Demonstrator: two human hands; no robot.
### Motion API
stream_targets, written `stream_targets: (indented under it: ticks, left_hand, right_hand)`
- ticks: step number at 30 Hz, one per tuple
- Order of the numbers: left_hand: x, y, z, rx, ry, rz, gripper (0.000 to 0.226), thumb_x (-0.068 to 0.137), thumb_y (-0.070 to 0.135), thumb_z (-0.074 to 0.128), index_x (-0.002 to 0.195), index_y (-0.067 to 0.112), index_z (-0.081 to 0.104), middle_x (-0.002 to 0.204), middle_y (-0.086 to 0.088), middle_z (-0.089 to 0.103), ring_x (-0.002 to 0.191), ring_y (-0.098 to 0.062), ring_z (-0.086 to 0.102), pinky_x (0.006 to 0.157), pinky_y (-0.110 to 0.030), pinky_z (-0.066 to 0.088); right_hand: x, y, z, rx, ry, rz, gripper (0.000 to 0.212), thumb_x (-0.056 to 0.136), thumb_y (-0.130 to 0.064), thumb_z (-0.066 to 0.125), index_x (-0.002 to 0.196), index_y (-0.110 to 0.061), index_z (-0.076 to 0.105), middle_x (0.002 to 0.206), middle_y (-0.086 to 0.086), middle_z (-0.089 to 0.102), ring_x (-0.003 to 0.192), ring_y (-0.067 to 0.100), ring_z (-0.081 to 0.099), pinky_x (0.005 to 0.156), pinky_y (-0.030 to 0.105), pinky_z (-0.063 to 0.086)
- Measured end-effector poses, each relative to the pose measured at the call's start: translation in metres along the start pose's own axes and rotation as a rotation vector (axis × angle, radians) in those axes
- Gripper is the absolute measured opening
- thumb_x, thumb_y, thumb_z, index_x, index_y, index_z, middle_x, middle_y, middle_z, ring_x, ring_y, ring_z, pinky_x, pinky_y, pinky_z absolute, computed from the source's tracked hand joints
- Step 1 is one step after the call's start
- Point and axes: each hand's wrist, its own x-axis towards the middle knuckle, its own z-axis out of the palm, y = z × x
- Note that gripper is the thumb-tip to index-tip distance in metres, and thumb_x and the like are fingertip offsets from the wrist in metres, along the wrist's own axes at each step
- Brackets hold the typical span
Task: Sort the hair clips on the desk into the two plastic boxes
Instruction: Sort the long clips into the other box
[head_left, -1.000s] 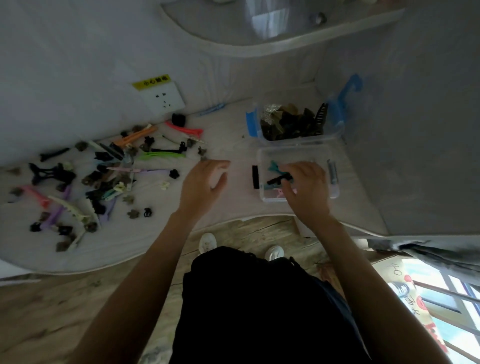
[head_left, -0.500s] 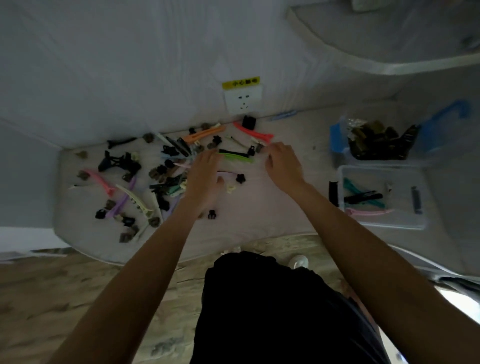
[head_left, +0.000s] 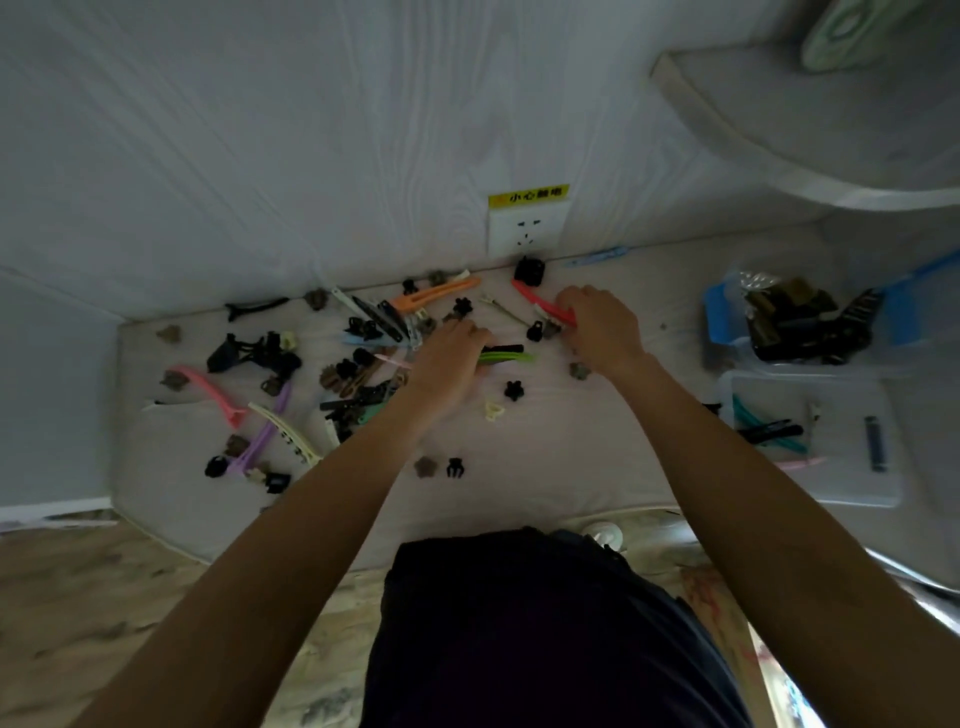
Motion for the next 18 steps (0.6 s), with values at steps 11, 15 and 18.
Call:
stream_targets:
  ticks: [11,15,18]
  left_hand:
    - [0.005,0.001,0.004,-0.056,-0.103,-0.106,0.036,0.086,0.038,0.059,0.110,0.012,0.052,0.115,-0.012,0.052,0.112,-0.030,0.044,0.089,-0.040,0.044]
    - [0.000,0.002,0.009,0.053,-0.041,-0.070,0.036,0.090,0.036,0.053,0.112,0.008,0.049,0.117,-0.014,0.051,0.113,-0.031,0.044,0.090,-0.040,0.044]
    - [-0.002,0.002,0.008,0.054,0.013,-0.098,0.031,0.094,0.031,0.047,0.112,0.005,0.048,0.114,-0.014,0.055,0.107,-0.029,0.050,0.085,-0.036,0.042]
  right_hand:
    - [-0.007,0.017,-0.005,0.175,-0.014,0.058,0.019,0.083,-0.016,0.058,0.100,-0.007,0.055,0.099,0.015,0.056,0.084,0.025,0.051,0.066,0.028,0.034]
    - [-0.003,0.002,0.002,0.078,-0.103,0.006,0.023,0.083,-0.015,0.060,0.102,-0.007,0.052,0.099,0.015,0.058,0.084,0.028,0.055,0.067,0.031,0.037]
    - [0.001,-0.004,0.005,0.003,-0.115,-0.031,0.021,0.086,-0.010,0.055,0.107,-0.006,0.052,0.099,0.017,0.061,0.084,0.031,0.058,0.067,0.031,0.037]
